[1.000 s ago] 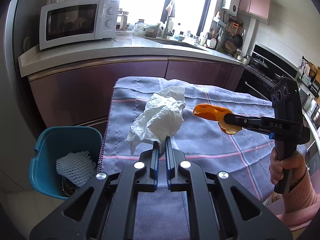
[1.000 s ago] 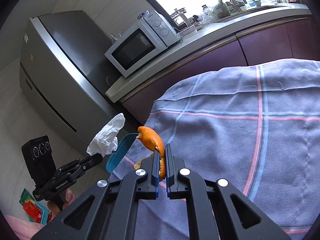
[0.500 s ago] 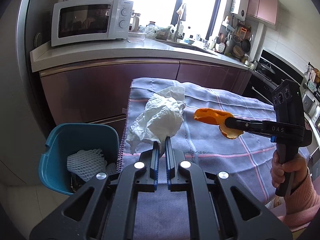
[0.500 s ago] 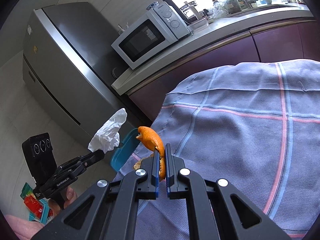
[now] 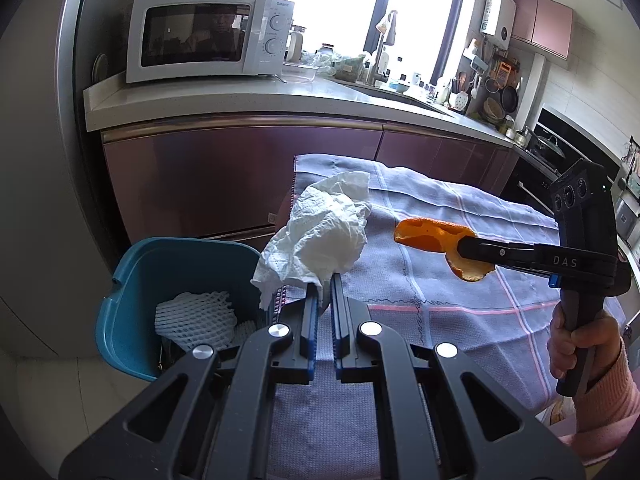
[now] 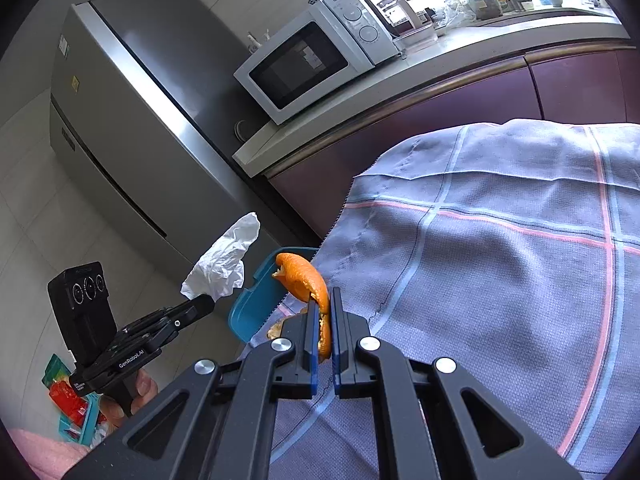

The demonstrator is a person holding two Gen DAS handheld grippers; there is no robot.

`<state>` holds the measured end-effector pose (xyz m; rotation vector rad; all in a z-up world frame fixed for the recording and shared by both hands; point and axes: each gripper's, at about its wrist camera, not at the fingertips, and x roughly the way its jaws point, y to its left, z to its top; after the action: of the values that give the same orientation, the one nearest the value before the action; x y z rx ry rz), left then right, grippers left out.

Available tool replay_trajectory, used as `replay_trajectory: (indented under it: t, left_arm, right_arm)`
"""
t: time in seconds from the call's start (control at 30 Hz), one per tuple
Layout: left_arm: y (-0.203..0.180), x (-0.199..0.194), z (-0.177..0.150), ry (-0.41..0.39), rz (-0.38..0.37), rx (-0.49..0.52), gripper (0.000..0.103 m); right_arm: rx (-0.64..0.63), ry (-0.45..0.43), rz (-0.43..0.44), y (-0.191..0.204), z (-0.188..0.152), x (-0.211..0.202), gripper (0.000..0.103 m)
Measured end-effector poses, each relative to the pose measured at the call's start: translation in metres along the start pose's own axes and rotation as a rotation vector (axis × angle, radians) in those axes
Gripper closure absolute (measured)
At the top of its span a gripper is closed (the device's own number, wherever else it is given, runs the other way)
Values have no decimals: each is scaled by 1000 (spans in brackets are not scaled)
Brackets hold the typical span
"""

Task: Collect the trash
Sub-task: 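Carry the tissue and orange peel over the teal bin with both tools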

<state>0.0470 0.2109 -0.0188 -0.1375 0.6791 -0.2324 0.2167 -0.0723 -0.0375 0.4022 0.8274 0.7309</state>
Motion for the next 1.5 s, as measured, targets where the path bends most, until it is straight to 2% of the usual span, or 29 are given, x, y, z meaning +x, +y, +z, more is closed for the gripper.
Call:
replay_trajectory:
  t: [0.9,1.5]
  left_arm:
    - [40,-6,-6,1,66,-70,97]
    - [51,-8,-10,6,87,-95,97]
  right_arm:
    - [-56,63,25,33,9,40,99]
    - [-68,93,36,42,13,59,99]
